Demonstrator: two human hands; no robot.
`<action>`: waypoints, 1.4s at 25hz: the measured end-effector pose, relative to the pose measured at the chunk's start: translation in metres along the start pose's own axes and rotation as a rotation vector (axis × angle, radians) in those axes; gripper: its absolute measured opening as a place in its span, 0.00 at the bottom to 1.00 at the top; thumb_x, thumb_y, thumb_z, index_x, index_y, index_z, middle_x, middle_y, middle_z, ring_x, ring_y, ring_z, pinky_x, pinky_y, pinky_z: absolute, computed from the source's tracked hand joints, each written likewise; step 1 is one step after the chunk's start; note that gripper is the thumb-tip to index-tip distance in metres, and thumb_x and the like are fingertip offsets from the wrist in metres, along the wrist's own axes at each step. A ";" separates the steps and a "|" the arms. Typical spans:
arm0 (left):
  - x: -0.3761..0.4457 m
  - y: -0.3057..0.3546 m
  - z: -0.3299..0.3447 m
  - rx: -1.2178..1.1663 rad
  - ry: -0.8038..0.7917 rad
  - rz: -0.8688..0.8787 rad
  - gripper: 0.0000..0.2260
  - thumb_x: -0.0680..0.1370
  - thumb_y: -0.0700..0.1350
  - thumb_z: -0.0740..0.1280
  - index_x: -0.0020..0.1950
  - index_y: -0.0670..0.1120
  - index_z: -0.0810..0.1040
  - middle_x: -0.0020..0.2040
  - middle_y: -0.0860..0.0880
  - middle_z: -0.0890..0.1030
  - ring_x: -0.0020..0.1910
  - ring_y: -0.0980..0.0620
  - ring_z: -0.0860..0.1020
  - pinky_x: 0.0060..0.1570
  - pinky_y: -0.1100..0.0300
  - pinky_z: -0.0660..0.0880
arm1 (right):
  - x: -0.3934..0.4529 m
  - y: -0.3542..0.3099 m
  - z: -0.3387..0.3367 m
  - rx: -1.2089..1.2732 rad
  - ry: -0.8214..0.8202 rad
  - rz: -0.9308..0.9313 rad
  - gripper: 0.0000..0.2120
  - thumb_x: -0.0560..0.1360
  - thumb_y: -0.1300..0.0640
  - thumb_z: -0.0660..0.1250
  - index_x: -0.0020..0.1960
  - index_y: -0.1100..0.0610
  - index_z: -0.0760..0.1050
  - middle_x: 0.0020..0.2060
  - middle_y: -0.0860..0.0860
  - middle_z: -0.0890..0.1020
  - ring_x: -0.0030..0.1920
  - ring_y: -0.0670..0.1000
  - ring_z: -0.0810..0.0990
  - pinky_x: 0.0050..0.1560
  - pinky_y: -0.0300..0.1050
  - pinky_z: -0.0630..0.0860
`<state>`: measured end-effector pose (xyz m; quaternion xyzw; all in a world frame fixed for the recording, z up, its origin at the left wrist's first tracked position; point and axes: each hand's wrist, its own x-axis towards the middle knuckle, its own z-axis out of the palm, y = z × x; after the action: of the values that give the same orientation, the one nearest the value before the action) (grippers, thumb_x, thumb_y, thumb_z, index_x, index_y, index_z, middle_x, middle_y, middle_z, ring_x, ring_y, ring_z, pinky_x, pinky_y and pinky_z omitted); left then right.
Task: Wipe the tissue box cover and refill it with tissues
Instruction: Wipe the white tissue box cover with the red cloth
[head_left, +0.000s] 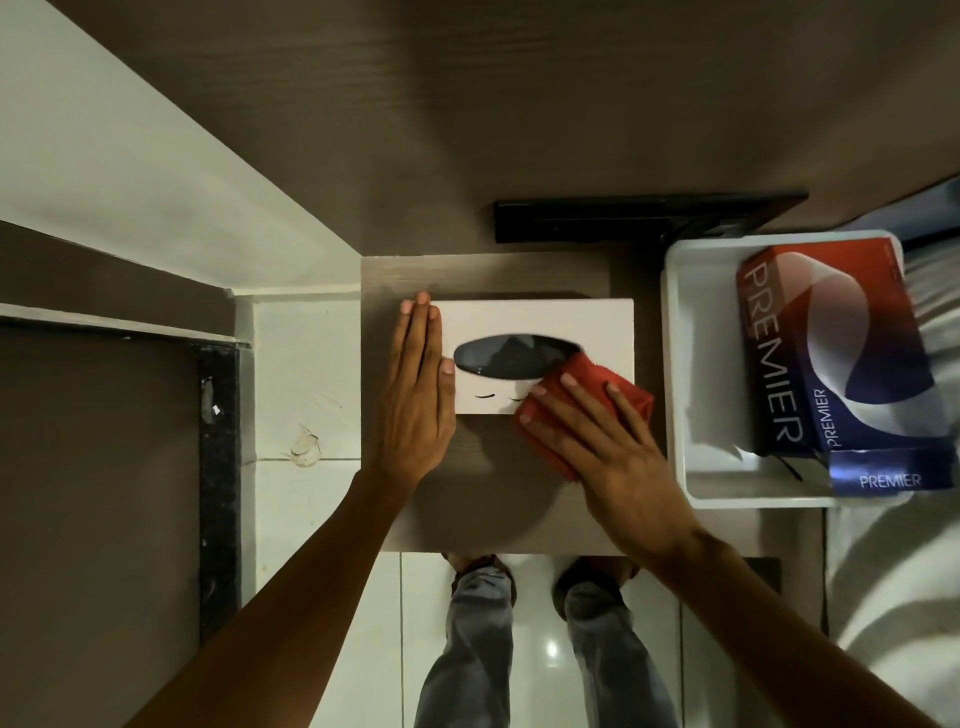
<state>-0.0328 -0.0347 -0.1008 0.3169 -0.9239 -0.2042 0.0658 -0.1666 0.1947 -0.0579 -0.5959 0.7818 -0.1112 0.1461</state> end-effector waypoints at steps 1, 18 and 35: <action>0.000 0.000 0.000 -0.007 0.000 -0.001 0.26 0.90 0.49 0.50 0.87 0.39 0.56 0.88 0.44 0.55 0.89 0.46 0.51 0.87 0.59 0.46 | 0.000 0.003 -0.001 0.004 0.025 0.053 0.36 0.75 0.63 0.65 0.81 0.48 0.61 0.82 0.51 0.59 0.83 0.54 0.50 0.80 0.67 0.49; 0.001 -0.009 -0.001 -0.092 0.010 0.063 0.25 0.90 0.44 0.53 0.87 0.40 0.55 0.89 0.45 0.54 0.89 0.46 0.51 0.87 0.56 0.49 | 0.035 -0.038 0.006 0.034 0.028 0.002 0.38 0.73 0.61 0.74 0.79 0.46 0.64 0.81 0.49 0.63 0.83 0.55 0.53 0.79 0.70 0.52; -0.001 -0.002 -0.010 -0.078 -0.033 0.032 0.25 0.90 0.46 0.50 0.87 0.38 0.55 0.88 0.43 0.55 0.89 0.44 0.52 0.88 0.55 0.49 | 0.056 -0.028 -0.008 0.034 -0.087 -0.111 0.38 0.73 0.60 0.72 0.80 0.49 0.63 0.80 0.50 0.64 0.82 0.54 0.55 0.81 0.64 0.51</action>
<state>-0.0288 -0.0391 -0.0930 0.2957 -0.9211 -0.2443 0.0664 -0.1582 0.1337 -0.0462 -0.6400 0.7385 -0.1064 0.1836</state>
